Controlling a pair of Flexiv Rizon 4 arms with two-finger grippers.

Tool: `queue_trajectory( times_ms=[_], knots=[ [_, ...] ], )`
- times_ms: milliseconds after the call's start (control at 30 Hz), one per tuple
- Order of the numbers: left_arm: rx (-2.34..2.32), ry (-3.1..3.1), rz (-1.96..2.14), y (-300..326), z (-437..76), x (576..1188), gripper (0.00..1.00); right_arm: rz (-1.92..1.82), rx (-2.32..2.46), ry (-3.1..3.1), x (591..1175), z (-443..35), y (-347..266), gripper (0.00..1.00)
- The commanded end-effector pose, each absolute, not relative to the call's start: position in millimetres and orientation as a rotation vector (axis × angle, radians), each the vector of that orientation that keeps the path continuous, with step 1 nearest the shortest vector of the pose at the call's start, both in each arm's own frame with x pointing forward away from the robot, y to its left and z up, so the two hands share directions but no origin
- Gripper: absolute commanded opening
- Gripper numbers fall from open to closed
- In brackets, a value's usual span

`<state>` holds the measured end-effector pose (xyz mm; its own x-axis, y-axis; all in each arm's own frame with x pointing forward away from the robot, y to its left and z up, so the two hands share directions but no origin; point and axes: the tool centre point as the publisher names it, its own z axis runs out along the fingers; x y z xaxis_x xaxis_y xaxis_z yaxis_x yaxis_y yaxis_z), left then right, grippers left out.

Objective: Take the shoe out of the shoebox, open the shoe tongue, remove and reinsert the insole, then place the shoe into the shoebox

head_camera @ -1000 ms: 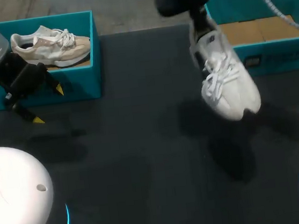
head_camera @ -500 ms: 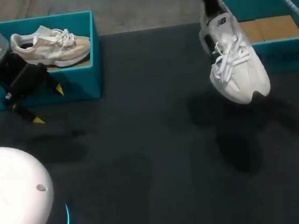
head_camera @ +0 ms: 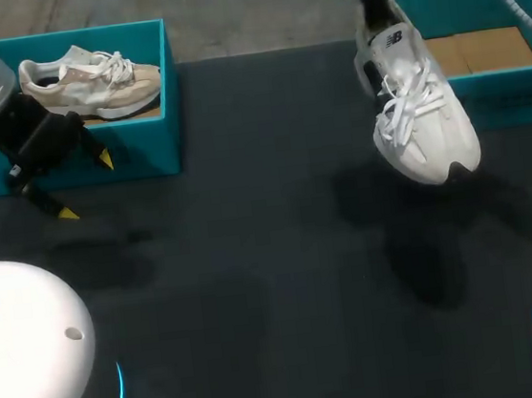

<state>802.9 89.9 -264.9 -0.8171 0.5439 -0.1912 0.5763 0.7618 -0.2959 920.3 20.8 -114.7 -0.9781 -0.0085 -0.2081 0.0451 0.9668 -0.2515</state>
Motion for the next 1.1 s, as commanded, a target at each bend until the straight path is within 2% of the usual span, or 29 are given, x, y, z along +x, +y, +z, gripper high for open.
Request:
queue_trajectory(
  times_ms=[33,300,800,1100],
  knots=[
    [0.913,2.864,-0.523,90,-264,803,1.0,-0.386,0.028,2.901,929,-106,17,0.0],
    [0.913,2.864,-0.523,90,-264,803,1.0,-0.371,0.017,2.898,964,-81,-18,0.0],
    [0.913,2.864,-0.523,90,-264,803,1.0,-0.372,0.033,2.876,1072,-86,-82,0.0],
    [0.913,2.864,-0.523,90,-264,803,1.0,-0.372,0.033,2.876,1072,-86,-82,0.0]
  ],
)
